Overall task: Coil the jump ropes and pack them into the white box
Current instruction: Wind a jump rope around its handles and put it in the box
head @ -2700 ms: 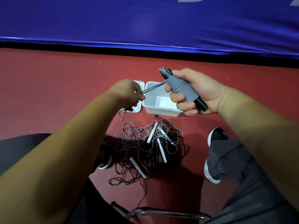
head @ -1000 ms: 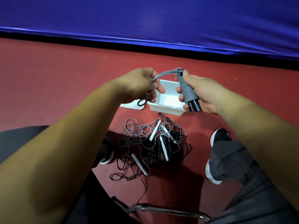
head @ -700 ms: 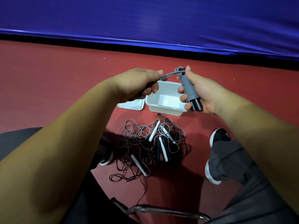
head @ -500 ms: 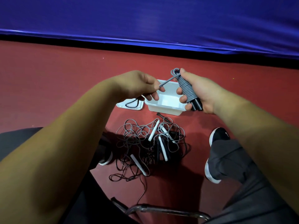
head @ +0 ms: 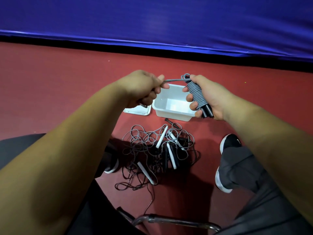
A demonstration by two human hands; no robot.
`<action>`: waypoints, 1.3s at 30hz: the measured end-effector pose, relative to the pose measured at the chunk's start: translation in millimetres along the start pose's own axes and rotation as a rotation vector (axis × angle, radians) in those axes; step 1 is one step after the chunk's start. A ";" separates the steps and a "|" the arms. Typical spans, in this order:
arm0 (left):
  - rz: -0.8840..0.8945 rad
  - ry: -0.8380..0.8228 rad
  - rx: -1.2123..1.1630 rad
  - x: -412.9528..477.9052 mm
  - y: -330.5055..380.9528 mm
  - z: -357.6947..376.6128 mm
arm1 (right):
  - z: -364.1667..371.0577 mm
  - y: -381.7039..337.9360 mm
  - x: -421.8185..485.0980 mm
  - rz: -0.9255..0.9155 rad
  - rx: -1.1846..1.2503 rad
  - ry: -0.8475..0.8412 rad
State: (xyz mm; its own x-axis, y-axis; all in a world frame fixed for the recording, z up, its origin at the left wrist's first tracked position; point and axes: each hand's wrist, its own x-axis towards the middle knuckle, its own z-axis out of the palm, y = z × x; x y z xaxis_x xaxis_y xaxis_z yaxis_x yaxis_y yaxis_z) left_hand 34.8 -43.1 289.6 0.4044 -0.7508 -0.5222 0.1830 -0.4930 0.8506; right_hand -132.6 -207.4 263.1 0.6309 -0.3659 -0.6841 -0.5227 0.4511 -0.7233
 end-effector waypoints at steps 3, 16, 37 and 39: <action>0.012 -0.004 -0.054 4.7 -0.2 -1.8 | 0.4 -0.6 -0.4 -0.002 0.016 -0.008; 0.048 0.035 0.679 4.3 -8.3 -2.7 | 3.9 -3.9 -11.9 0.054 0.025 -0.177; 0.207 -0.062 0.235 4.7 -3.5 -8.4 | -5.1 -10.6 -13.2 -0.008 0.238 -0.016; 0.211 -0.059 0.508 3.0 -6.5 -8.6 | -6.6 -11.3 -13.8 -0.012 0.227 -0.027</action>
State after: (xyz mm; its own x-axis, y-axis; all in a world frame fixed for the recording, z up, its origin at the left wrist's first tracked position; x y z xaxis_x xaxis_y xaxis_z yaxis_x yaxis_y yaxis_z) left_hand 42.6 -38.4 283.1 0.3318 -0.8724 -0.3590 -0.3578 -0.4685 0.8077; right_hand -139.1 -212.8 280.1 0.6529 -0.3517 -0.6708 -0.3748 0.6195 -0.6897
